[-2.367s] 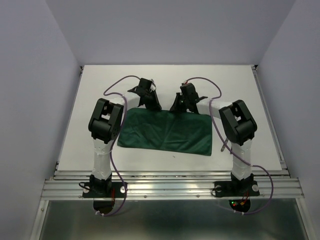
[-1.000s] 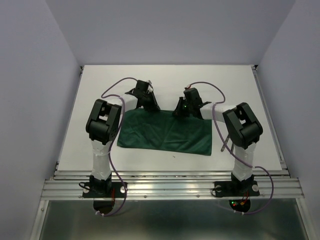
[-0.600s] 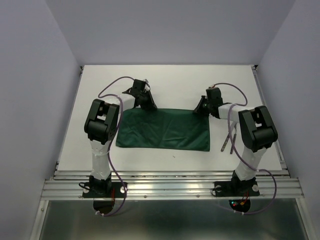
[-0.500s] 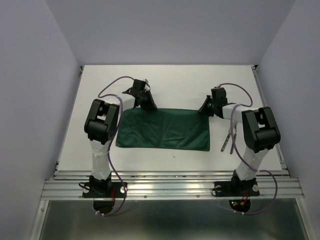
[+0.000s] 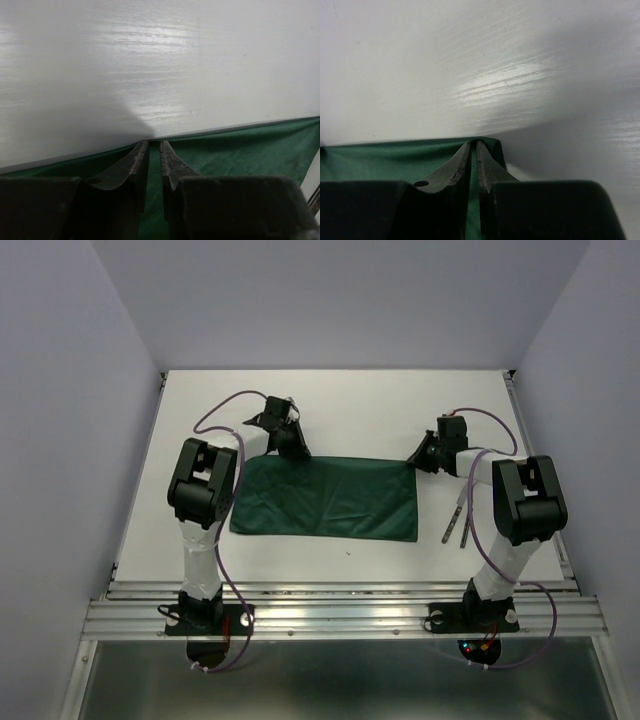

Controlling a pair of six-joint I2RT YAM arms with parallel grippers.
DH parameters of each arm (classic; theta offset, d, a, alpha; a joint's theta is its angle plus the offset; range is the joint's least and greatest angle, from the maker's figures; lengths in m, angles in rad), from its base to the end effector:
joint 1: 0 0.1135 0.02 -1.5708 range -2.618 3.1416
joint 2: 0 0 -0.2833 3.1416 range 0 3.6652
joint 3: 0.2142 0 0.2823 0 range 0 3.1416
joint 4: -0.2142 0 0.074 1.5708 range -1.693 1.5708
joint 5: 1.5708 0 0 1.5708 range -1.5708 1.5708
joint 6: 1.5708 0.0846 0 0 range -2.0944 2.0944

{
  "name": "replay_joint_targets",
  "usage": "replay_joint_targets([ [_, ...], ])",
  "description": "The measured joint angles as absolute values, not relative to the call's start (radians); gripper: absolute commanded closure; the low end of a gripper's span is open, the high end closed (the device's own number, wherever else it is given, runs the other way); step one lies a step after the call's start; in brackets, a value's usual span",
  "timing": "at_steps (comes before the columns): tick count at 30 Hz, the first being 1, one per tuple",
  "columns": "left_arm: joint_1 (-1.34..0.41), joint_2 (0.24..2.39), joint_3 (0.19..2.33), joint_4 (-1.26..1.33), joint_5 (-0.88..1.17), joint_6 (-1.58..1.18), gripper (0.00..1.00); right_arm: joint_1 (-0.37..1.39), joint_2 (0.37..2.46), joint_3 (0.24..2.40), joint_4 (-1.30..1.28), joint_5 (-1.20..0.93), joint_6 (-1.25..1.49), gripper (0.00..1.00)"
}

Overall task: Fold the napkin into a case and place the utensils inside
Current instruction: Smooth out the rectangle-folded napkin at the center of the board, then pick up the rectangle-folded napkin from the center of the board.

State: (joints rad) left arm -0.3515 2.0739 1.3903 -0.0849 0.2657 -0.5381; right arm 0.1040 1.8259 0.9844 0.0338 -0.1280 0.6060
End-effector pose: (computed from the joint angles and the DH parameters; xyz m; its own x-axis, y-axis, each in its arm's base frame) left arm 0.4808 -0.2000 0.1258 -0.8214 -0.2255 -0.5238 0.1030 0.8447 -0.5252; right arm 0.4257 0.0553 0.1078 -0.6994 0.4950 -0.5155 0.2527 0.8460 0.4695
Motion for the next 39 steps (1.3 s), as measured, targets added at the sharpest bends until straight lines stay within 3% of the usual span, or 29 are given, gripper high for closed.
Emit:
replay_joint_targets([
  [18,-0.072,1.985,1.315,-0.192,0.181,-0.526,0.72,0.104,1.826,0.972,0.061,-0.130,0.598,0.85],
  [39,-0.058,1.920,1.268,-0.222,0.010,-0.575,0.72,0.104,1.826,0.971,0.061,-0.137,0.594,0.83],
])
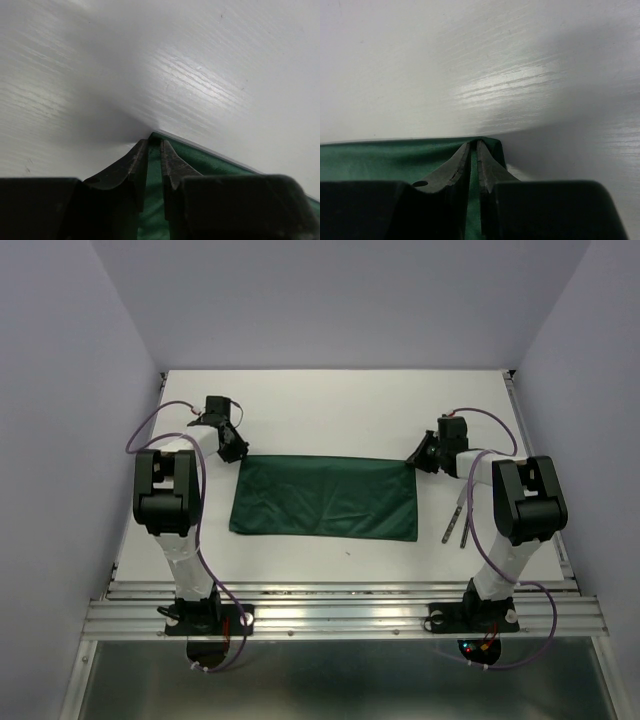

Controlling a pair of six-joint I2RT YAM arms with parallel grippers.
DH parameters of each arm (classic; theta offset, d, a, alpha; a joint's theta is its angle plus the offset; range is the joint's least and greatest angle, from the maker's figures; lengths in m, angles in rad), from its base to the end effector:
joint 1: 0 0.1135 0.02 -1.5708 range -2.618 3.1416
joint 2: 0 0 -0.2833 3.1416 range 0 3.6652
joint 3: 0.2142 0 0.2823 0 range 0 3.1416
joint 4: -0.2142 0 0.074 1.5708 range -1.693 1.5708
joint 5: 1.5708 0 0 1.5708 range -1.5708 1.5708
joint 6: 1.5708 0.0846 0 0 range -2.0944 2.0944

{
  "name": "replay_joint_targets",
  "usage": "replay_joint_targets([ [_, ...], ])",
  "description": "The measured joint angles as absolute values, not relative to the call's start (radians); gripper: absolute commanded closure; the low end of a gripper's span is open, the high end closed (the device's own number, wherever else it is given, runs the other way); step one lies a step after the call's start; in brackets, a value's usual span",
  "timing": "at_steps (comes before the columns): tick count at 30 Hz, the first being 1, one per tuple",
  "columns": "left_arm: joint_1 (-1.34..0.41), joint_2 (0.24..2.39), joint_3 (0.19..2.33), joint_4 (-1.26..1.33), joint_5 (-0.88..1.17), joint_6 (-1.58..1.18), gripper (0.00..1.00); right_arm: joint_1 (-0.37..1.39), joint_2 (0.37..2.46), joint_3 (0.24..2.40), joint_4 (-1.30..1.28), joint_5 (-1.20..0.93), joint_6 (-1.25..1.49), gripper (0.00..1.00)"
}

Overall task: Fold the napkin into a case and place the utensils inside
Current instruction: Pick up the rectangle-folded napkin from the center of the board.

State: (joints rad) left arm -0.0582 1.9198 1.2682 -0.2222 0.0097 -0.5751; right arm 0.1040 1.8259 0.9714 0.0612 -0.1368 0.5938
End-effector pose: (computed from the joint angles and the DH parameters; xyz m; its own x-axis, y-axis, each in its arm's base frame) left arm 0.4736 -0.0284 0.1385 -0.6774 -0.5053 -0.5346 -0.3623 0.8616 -0.3554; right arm 0.4251 0.0560 0.1065 -0.6983 0.4844 -0.5270 0.2325 0.8498 0.4730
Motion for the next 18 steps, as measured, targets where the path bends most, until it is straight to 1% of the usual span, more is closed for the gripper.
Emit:
replay_joint_targets([
  [2,-0.057,1.920,1.268,-0.226,0.009,-0.577,0.72,0.104,1.826,0.973,0.060,-0.143,0.590,0.82],
  [4,-0.057,1.919,1.268,-0.227,0.009,-0.579,0.72,0.104,1.825,0.979,0.047,-0.150,0.579,0.75],
  [6,-0.063,1.909,1.266,-0.229,0.002,-0.582,0.69,0.104,1.810,0.983,0.015,-0.152,0.567,0.63],
  [8,-0.070,1.888,1.259,-0.229,-0.008,-0.581,0.68,0.104,1.754,0.982,-0.044,-0.145,0.553,0.58],
  [9,-0.080,1.857,1.251,-0.233,-0.017,-0.580,0.66,0.104,1.716,0.982,-0.069,-0.130,0.540,0.53],
  [10,-0.089,1.837,1.250,-0.238,-0.023,-0.580,0.65,0.104,1.678,0.982,-0.086,-0.121,0.529,0.52],
  [12,-0.115,1.786,1.250,-0.239,-0.031,-0.574,0.62,0.104,1.598,0.982,-0.105,-0.103,0.513,0.46],
  [14,-0.150,1.730,1.250,-0.235,-0.036,-0.565,0.58,0.104,1.528,0.977,-0.126,-0.085,0.500,0.42],
  [18,-0.204,1.687,1.250,-0.231,-0.036,-0.549,0.55,0.104,1.448,0.878,-0.141,-0.088,0.501,0.41],
])
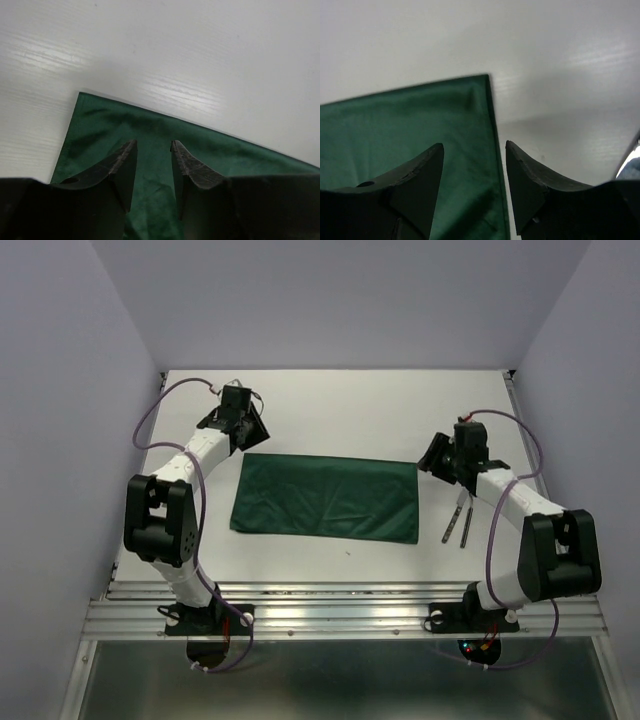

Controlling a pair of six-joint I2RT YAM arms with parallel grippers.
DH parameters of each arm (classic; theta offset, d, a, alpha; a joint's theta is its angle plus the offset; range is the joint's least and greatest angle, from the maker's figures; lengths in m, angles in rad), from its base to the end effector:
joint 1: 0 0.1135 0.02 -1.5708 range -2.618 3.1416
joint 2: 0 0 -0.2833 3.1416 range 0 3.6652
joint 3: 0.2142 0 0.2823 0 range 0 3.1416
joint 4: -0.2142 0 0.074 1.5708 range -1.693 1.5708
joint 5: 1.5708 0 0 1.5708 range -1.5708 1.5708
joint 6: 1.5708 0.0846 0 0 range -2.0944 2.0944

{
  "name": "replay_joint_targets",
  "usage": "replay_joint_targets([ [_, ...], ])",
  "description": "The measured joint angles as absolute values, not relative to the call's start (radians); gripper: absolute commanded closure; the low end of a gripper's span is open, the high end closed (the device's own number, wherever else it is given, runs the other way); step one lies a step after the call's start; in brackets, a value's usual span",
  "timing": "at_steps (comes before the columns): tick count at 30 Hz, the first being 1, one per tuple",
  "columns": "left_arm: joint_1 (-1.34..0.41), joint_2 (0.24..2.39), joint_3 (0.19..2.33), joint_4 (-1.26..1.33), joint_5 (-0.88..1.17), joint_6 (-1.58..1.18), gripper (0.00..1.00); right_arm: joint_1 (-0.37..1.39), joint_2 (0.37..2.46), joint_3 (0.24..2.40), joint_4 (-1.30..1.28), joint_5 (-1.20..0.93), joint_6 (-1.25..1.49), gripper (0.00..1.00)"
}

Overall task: Fold the napkin into a case and place the utensils inside
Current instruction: Pick up the rectangle-folded napkin from the center of the board.

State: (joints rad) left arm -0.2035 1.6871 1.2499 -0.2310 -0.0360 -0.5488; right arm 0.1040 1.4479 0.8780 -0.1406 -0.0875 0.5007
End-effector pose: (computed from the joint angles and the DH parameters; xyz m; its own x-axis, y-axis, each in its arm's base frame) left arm 0.4439 -0.0885 0.2342 -0.6086 -0.4067 -0.6813 -0.1678 0.9052 -0.3905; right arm 0.3671 0.0457 0.1931 -0.6503 0.4129 -0.6376 0.1629 0.8956 0.4139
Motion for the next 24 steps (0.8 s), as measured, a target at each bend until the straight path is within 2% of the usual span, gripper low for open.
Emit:
replay_joint_targets([
  [8,-0.228,1.689,1.250,-0.267,-0.032,-0.532,0.54,0.109,1.420,0.681,-0.239,-0.137,0.505,0.41],
  [19,-0.227,1.689,1.250,-0.303,-0.044,-0.532,0.54,0.178,1.449,0.680,-0.187,-0.176,0.511,0.48],
  [23,-0.227,1.689,1.250,-0.310,-0.046,-0.532,0.54,0.220,1.489,0.706,-0.160,-0.175,0.517,0.57],
  [24,-0.227,1.689,1.250,-0.310,-0.047,-0.532,0.54,0.225,1.496,0.707,-0.150,-0.175,0.521,0.63],
])
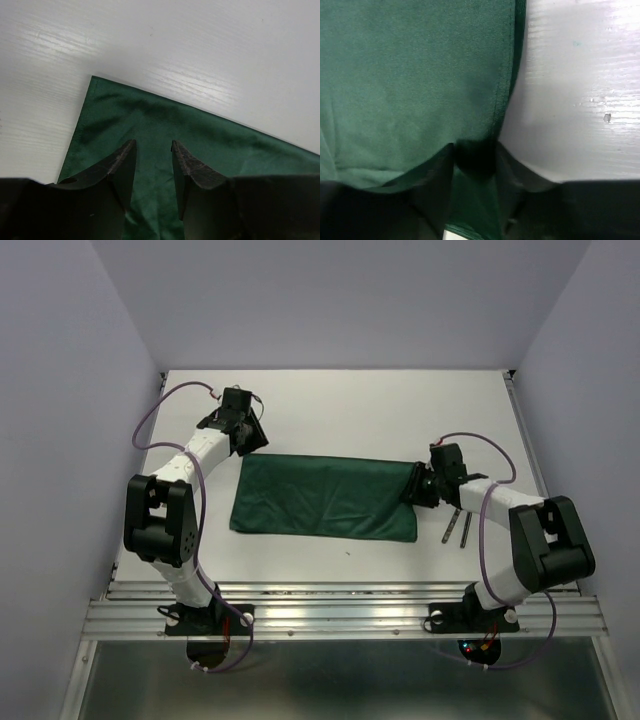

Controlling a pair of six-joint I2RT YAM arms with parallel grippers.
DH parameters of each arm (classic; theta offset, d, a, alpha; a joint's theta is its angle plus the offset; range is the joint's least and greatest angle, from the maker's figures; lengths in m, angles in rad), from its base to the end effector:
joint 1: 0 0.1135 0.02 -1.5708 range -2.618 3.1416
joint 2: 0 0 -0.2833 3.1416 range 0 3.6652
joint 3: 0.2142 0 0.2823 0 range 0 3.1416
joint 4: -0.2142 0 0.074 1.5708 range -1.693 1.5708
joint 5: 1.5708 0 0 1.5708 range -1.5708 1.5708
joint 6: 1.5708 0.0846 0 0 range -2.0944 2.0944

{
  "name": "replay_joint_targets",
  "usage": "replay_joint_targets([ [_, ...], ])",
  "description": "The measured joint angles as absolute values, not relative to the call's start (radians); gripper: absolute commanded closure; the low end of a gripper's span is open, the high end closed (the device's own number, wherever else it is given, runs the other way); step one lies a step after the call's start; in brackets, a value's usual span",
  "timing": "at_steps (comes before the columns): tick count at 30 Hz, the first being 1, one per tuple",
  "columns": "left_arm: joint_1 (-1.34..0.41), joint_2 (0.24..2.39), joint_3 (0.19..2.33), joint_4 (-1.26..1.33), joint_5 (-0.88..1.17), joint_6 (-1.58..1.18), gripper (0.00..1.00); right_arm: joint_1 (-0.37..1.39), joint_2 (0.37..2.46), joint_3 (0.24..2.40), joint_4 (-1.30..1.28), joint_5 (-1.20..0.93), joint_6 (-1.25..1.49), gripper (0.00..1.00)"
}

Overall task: Fold the napkin into a case and place the utensils inside
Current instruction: Pick up the rectangle-folded napkin from the center of the board.

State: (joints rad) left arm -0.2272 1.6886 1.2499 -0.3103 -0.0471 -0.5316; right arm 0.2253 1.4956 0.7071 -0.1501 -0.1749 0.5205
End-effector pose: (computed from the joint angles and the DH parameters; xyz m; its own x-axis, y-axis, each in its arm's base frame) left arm 0.4341 -0.0963 0.2241 -0.6689 -0.3651 -0.6476 -0.1713 0.9234 -0.3436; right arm 0.3171 0.0878 0.1157 -0.8415 0.3096 -0.4429 0.1133 0.9024 0.4157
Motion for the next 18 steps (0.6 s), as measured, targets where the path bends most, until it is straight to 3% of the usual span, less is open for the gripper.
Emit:
replay_joint_targets([
  [5,-0.227,1.689,1.250,-0.313,-0.052,-0.531,0.54,0.231,1.516,0.707,-0.134,-0.157,0.537,0.86],
  [13,-0.227,1.689,1.250,-0.330,-0.061,-0.527,0.54,0.231,1.517,0.707,-0.136,-0.094,0.547,0.97],
  [18,-0.227,1.689,1.250,-0.334,-0.060,-0.525,0.54,0.231,1.505,0.710,-0.158,-0.027,0.541,0.99],
])
